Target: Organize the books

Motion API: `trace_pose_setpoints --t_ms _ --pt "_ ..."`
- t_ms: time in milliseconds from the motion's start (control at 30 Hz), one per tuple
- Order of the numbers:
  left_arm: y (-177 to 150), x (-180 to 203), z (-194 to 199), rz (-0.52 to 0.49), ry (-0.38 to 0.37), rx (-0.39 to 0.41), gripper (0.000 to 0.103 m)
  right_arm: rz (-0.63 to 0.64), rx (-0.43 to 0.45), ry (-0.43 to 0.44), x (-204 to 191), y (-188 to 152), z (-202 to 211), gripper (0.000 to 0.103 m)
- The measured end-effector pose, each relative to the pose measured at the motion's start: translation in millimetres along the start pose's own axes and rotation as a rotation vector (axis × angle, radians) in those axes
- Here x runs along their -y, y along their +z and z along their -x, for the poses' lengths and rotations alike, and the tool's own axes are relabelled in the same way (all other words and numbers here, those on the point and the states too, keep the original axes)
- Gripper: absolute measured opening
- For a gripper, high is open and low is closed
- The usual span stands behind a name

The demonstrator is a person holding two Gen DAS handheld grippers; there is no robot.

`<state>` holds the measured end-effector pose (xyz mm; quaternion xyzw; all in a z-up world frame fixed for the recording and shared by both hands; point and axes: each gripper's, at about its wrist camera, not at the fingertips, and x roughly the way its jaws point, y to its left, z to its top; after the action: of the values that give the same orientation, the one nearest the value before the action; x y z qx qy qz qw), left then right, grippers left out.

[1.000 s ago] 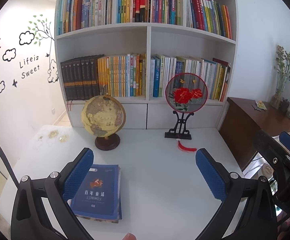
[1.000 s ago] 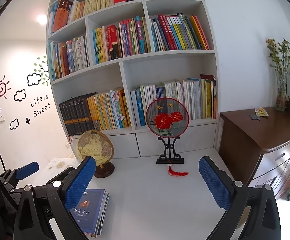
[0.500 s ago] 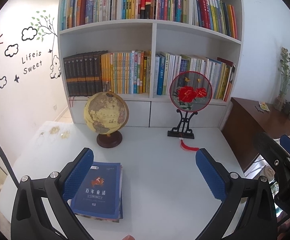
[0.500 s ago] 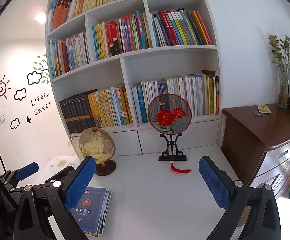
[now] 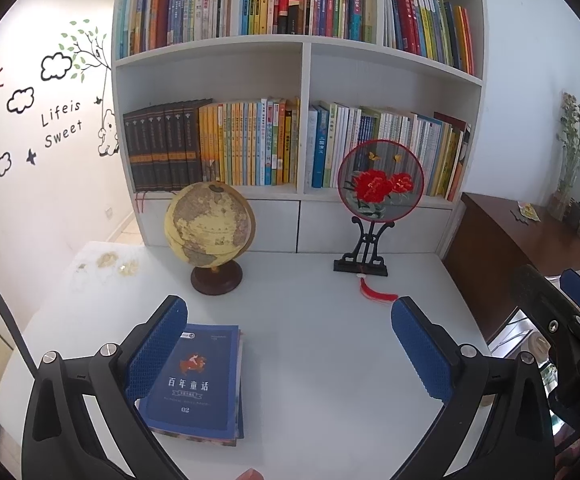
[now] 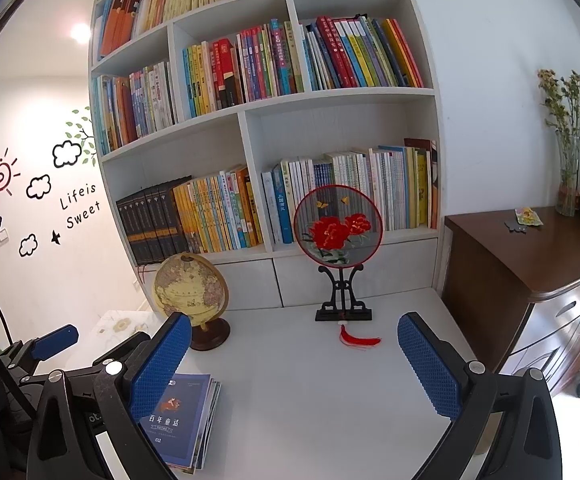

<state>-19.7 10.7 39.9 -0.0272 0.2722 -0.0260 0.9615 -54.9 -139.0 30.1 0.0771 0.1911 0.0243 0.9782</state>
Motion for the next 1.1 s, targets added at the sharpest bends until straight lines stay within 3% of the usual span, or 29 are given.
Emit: trace_pose_setpoints --t_ms 1100 --pt "-6.5 -0.6 0.1 0.029 -0.042 -0.008 0.102 0.001 -0.001 -0.006 4.1 -1.3 2.8 0.103"
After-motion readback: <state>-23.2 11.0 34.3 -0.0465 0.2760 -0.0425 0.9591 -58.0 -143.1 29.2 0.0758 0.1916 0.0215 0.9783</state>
